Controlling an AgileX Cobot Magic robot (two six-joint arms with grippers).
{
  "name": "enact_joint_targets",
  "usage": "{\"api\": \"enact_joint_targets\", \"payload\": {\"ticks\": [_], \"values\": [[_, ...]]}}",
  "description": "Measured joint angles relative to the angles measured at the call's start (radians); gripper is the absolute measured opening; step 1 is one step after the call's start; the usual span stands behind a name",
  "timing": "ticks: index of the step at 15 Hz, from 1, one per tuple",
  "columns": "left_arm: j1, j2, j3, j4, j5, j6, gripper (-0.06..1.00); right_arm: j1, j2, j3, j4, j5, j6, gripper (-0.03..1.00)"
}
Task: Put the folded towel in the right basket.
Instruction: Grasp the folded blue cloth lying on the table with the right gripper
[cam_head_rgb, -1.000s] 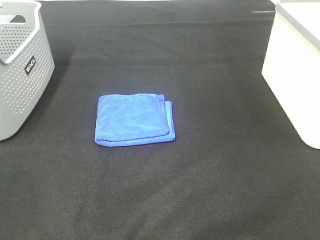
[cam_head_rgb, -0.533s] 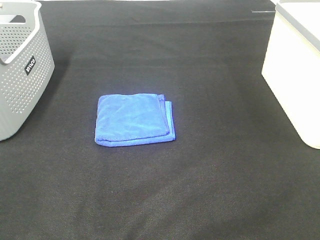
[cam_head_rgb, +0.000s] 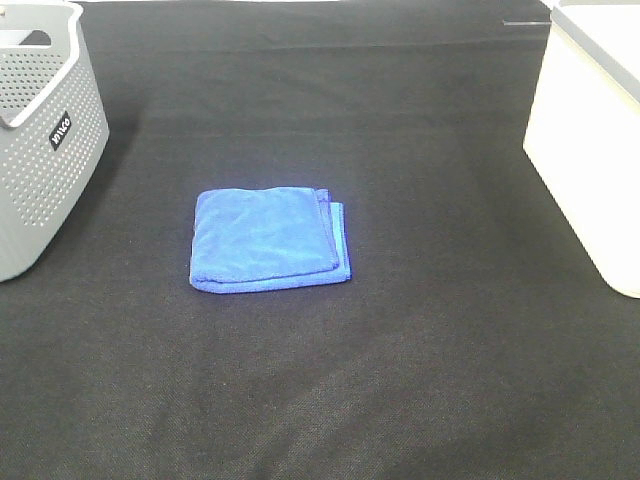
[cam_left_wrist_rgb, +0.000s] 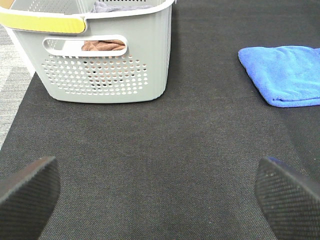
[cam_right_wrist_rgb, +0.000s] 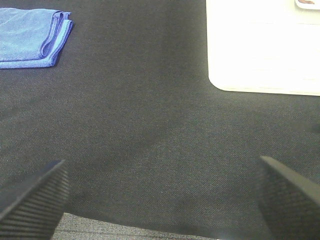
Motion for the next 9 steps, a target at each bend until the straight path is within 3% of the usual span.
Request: {"api": "enact_joint_targets", "payload": {"ticks": [9], "values": [[0.0, 0.0, 0.0, 0.0, 0.0, 0.0, 0.99, 0.0, 0.0, 0.0, 0.0, 0.0, 0.0, 0.97]]}}
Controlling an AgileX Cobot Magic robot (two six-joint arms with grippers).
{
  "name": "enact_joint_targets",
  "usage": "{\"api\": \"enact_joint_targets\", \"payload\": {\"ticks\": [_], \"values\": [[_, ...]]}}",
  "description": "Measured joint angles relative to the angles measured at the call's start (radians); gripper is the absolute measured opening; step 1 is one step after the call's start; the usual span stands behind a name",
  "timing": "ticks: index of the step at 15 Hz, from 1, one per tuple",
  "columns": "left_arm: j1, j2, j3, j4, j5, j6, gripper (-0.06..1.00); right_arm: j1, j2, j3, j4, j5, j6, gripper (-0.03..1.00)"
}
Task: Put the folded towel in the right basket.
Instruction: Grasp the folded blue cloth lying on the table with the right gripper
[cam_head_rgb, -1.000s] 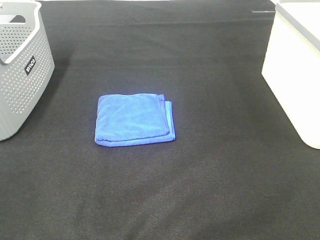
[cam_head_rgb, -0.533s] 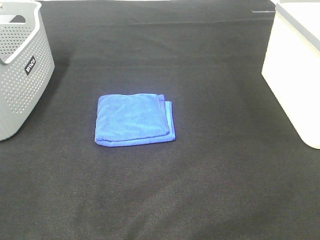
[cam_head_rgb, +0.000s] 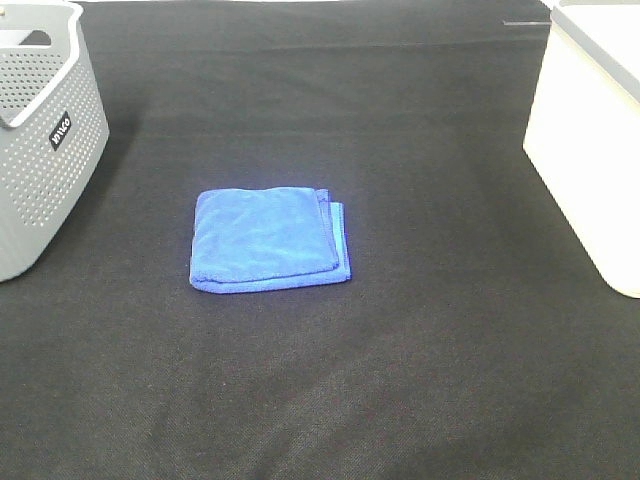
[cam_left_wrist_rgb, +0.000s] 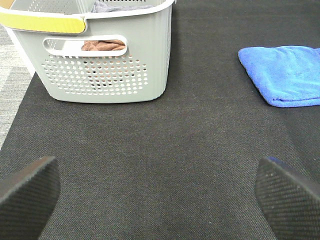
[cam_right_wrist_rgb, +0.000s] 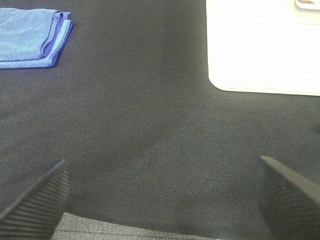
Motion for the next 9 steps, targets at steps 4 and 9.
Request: {"api": "enact_joint_targets", "payload": {"ticks": [4, 9], "values": [[0.0, 0.0, 0.0, 0.0, 0.0, 0.0, 0.99, 0.0, 0.0, 0.0, 0.0, 0.0, 0.0, 0.97], [0.0, 0.0, 0.0, 0.0, 0.0, 0.0, 0.99, 0.0, 0.207, -0.096, 0.028, -0.027, -0.027, 0.97]]}}
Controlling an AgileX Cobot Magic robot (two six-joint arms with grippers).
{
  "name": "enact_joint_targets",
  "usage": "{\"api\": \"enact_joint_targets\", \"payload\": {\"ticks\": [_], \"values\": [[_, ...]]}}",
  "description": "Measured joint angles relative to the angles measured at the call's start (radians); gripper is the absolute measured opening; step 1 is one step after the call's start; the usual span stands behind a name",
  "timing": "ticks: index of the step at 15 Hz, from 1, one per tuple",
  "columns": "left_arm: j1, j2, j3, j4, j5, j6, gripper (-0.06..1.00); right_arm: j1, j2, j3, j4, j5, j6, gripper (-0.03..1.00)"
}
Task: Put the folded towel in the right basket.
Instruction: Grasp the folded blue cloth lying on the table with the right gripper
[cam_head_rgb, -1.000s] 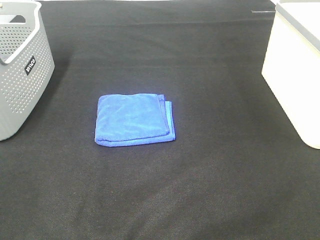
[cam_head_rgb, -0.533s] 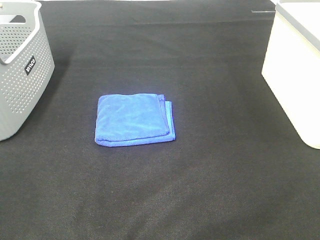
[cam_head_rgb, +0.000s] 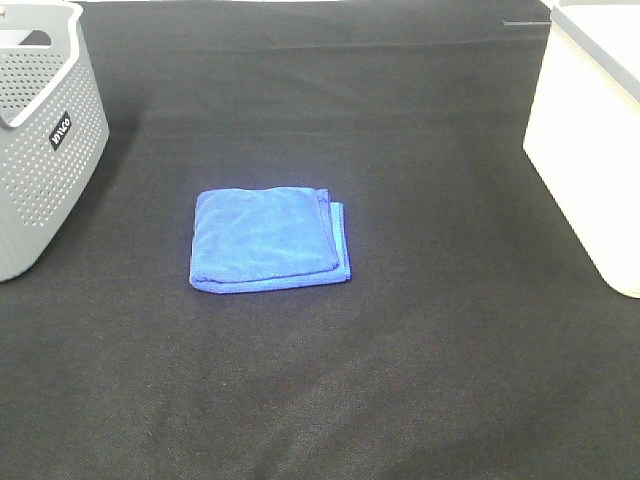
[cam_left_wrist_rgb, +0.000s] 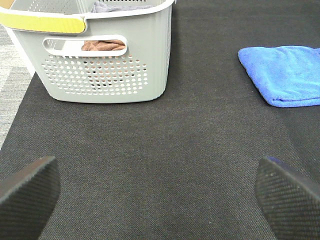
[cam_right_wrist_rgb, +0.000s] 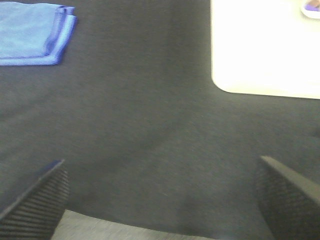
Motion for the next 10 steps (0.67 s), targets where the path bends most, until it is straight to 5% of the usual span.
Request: {"api": "enact_joint_targets", "payload": {"ticks": [5, 10], "values": [[0.0, 0.0, 0.0, 0.0, 0.0, 0.0, 0.99, 0.0, 0.57, -0.405, 0.148, 0.029, 0.072, 0.97], [0.0, 0.0, 0.0, 0.0, 0.0, 0.0, 0.99, 0.0, 0.837, -0.528, 0.294, -0.004, 0.003, 0.97]]}}
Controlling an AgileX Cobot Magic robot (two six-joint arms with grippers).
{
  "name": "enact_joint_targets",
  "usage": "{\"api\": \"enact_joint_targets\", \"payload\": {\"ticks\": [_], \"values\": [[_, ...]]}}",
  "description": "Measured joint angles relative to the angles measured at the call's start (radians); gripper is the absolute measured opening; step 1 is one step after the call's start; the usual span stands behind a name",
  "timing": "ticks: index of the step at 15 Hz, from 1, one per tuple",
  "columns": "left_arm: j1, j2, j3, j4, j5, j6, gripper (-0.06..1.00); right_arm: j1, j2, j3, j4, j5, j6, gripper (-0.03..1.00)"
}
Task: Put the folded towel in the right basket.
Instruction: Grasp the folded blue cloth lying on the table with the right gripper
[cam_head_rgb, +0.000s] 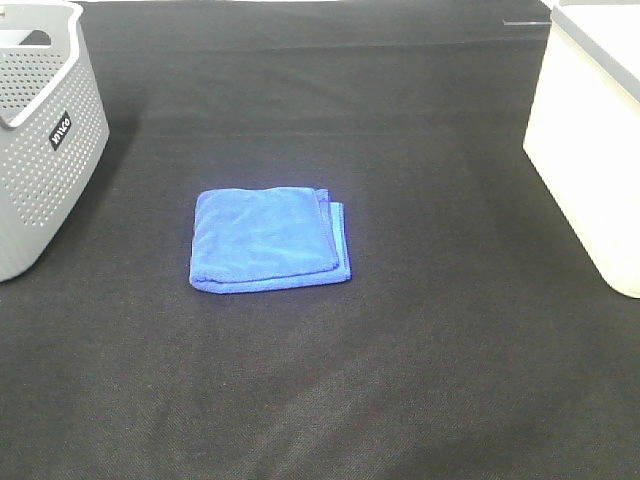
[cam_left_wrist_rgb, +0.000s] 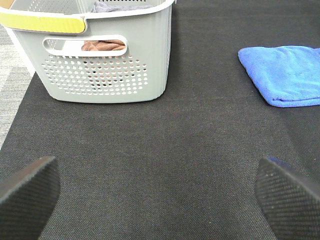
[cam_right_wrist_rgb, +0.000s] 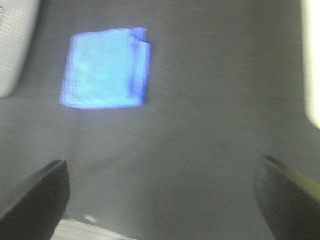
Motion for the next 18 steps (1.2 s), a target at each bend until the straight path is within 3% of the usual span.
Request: {"api": "enact_joint_targets", "payload": {"ticks": [2, 5, 7, 11, 18], "values": [[0.0, 0.0, 0.0, 0.0, 0.0, 0.0, 0.99, 0.042, 0.136, 0.0, 0.147, -0.125, -0.069, 0.97], [0.0, 0.0, 0.0, 0.0, 0.0, 0.0, 0.99, 0.251, 0.436, -0.049, 0.253, -0.272, -0.12, 0.96], [0.0, 0.0, 0.0, 0.0, 0.0, 0.0, 0.99, 0.315, 0.684, -0.166, 0.288, -0.276, -0.139, 0.96], [0.0, 0.0, 0.0, 0.0, 0.0, 0.0, 0.99, 0.315, 1.081, -0.448, 0.303, -0.23, -0.141, 0.96], [0.0, 0.0, 0.0, 0.0, 0.0, 0.0, 0.99, 0.302, 1.319, -0.609, 0.304, -0.207, -0.092, 0.96]]}}
